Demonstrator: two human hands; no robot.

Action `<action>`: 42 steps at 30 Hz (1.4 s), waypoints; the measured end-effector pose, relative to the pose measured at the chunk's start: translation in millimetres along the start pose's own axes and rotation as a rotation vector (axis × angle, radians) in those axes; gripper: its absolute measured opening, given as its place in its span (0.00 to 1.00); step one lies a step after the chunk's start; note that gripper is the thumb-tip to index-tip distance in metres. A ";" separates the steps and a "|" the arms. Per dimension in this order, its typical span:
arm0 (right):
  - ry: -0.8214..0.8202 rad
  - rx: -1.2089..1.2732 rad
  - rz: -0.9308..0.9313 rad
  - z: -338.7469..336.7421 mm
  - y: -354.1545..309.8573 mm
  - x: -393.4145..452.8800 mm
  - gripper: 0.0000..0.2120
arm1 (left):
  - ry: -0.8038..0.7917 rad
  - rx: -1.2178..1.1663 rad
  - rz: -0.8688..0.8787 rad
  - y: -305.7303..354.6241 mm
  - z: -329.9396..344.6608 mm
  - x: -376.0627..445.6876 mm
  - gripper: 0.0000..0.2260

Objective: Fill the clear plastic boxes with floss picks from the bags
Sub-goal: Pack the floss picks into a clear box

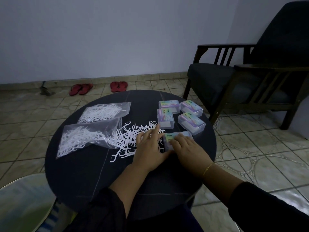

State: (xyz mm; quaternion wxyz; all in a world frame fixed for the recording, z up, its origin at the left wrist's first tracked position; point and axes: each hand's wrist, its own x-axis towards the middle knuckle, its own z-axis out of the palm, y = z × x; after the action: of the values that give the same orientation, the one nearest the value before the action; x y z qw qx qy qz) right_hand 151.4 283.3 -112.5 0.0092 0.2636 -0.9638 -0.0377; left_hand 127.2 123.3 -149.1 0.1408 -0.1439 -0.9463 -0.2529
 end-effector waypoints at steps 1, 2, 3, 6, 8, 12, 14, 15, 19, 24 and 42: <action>-0.007 0.002 0.000 0.7 0.1 0.0 0.27 | 0.002 -0.002 -0.002 0.1 0.0 -0.2 0.43; -0.012 0.008 -0.001 1.0 0.1 0.1 0.26 | 0.003 -0.002 -0.004 0.4 -0.2 -0.3 0.43; -0.013 0.018 0.000 0.8 0.6 0.5 0.26 | 0.003 -0.001 -0.006 0.7 -0.3 -0.7 0.43; 0.009 0.084 0.011 -7.2 3.6 1.6 0.25 | 0.004 -0.017 -0.002 3.3 -2.2 -1.7 0.44; 0.054 0.156 0.048 -19.0 6.2 2.8 0.24 | -0.002 -0.043 0.003 4.7 -3.5 -2.6 0.46; 0.185 0.254 0.169 -35.8 13.0 14.5 0.18 | 0.008 -0.073 0.011 5.7 -4.3 -2.5 0.47; 0.254 0.237 0.203 -33.8 18.1 26.6 0.19 | 0.026 -0.071 0.020 5.3 -3.8 -2.3 0.46; 0.289 0.190 0.207 -31.0 21.4 33.3 0.20 | 0.041 -0.071 0.028 4.8 -3.3 -2.5 0.45; 0.241 0.011 0.277 -24.8 30.5 53.2 0.25 | 0.094 -0.074 0.041 1.0 -0.8 -3.5 0.36; 0.124 0.055 0.317 -19.8 34.6 67.1 0.28 | 0.135 -0.040 0.066 -1.2 2.0 -3.1 0.28; 0.360 0.195 0.283 -5.7 13.5 35.9 0.20 | 0.258 0.068 0.012 -21.8 -20.8 -26.1 0.32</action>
State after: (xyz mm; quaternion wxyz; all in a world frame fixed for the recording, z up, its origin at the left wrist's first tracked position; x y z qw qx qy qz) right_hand 113.8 276.2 -105.9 0.1603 0.1282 -0.9731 0.1048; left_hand 147.7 89.2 -150.3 0.2679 -0.1112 -0.9274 -0.2364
